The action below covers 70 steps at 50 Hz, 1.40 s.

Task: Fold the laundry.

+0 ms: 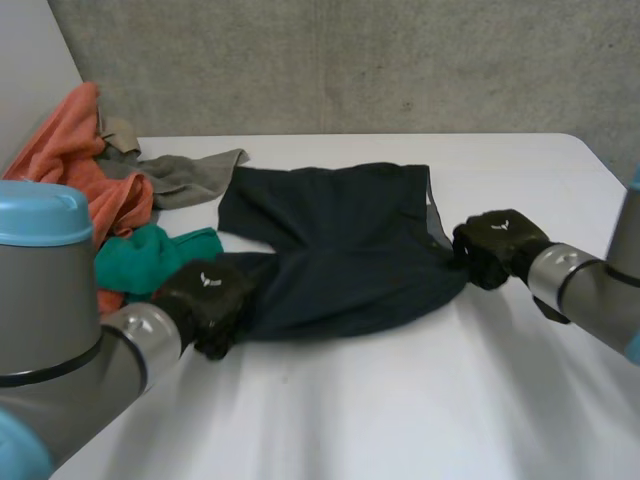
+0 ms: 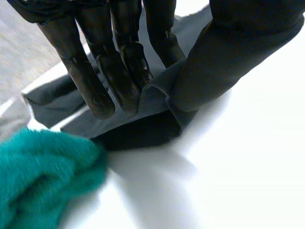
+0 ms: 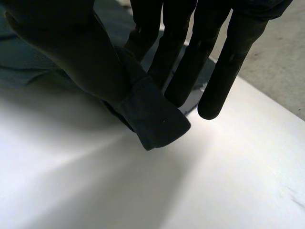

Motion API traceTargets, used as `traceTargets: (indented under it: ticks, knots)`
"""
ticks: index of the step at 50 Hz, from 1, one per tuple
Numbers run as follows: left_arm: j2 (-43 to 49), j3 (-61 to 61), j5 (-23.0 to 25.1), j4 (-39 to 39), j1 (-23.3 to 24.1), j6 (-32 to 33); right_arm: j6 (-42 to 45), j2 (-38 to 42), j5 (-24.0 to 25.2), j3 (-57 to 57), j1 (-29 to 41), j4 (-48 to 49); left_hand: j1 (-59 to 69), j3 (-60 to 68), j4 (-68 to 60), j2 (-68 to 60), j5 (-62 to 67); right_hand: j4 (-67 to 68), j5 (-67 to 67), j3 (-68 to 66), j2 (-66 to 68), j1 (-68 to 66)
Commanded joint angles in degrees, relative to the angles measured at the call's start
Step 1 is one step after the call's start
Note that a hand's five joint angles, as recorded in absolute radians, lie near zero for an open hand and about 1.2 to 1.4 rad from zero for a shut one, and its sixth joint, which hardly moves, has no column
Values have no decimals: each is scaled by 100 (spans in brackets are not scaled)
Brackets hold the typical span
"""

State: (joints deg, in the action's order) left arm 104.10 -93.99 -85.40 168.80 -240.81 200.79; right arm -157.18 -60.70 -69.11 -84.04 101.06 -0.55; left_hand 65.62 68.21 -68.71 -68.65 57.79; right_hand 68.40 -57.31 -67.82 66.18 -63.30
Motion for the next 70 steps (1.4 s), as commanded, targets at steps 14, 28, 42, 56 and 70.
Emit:
traceTargets:
  ticks: [14,28,42,56,70]
  knots:
    - [-654,-524,-117,-2115,368,980,4046,-1664,73,-1457,-623,-3575,1438,1179,-1129,-1135,1221,1160,-1269,-1218,1382,-1670]
    - [-698,-164,85,-744,-212,295,3097,-1506,442,-1352,-473,-2652,-5562,-5821,5871,5865,-5779,1160,-1269,-1218,1382,-1670]
    - [1506,1837,867,-497,-1117,-224,2288,-1207,504,-1308,-253,-1861,-2635,-2894,2944,2938,-2852,1160,-1269,-1218,1382,-1670]
    - [2967,3105,850,-67,-924,-119,2051,-926,487,-1413,-218,-1606,-2143,-2402,2452,2446,-2360,1160,-1269,-1218,1382,-1670]
    - [3398,3334,604,408,-766,268,2086,-829,451,-1475,-323,-1509,-2093,-2352,2402,2396,-2311,1160,-1269,-1218,1382,-1670]
